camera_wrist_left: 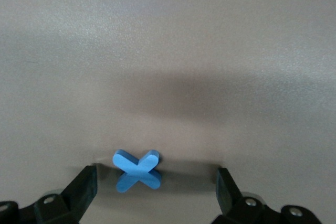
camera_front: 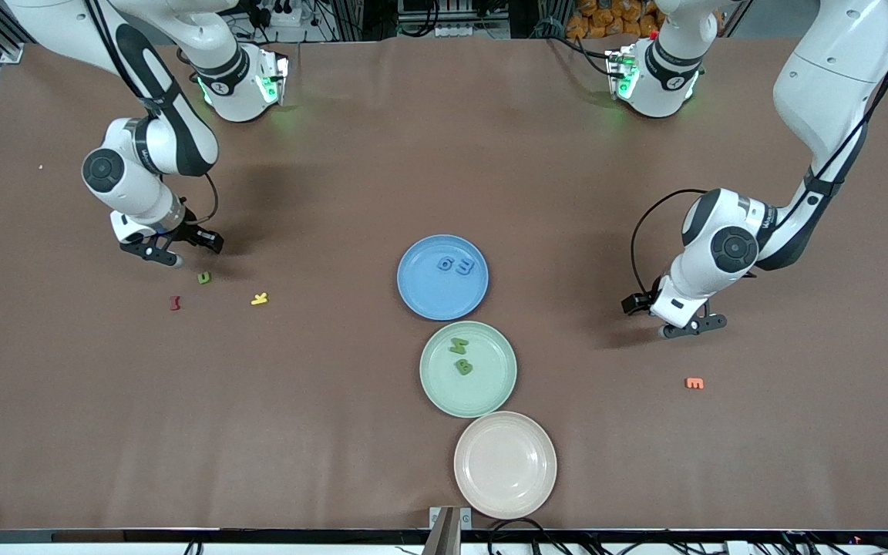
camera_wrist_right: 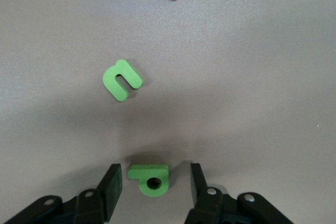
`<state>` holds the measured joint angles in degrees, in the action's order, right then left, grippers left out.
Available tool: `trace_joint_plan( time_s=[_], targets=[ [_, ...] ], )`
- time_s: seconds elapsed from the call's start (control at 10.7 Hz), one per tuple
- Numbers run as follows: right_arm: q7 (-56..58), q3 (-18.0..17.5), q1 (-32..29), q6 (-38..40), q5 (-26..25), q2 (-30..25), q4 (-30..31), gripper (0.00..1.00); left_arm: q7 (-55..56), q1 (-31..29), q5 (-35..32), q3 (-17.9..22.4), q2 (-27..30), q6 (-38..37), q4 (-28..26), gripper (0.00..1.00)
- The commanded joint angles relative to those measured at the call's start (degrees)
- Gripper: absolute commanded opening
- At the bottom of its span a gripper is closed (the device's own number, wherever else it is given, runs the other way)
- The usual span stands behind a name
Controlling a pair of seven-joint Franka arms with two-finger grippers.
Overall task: Sort letters by color into matching plates
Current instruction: 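Grasp the green d with the right gripper while the left gripper grasps the blue X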
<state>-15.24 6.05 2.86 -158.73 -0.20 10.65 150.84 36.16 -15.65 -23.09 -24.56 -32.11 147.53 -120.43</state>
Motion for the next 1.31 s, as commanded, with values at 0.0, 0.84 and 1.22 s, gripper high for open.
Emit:
trace_joint_plan(
  time_s=[0.0,0.84,1.22],
  targets=[
    [-0.8,0.1,0.1,-2.0,-0.7,0.9,0.8,0.57,0.8,-0.1,-0.9,-0.1,-0.3,0.7,0.5,1.00],
    [-0.7,0.1,1.3,-2.5,-0.7,1.8,0.7,0.00,0.4,0.1,-1.0,-0.1,-0.1,0.7,1.2,0.00],
    [-0.3,-0.2,2.0,5.6,-0.6,-0.6,-1.9,0.00,1.4,2.8,-0.9,-0.4,1.6,0.3,2.0,0.00]
  ],
)
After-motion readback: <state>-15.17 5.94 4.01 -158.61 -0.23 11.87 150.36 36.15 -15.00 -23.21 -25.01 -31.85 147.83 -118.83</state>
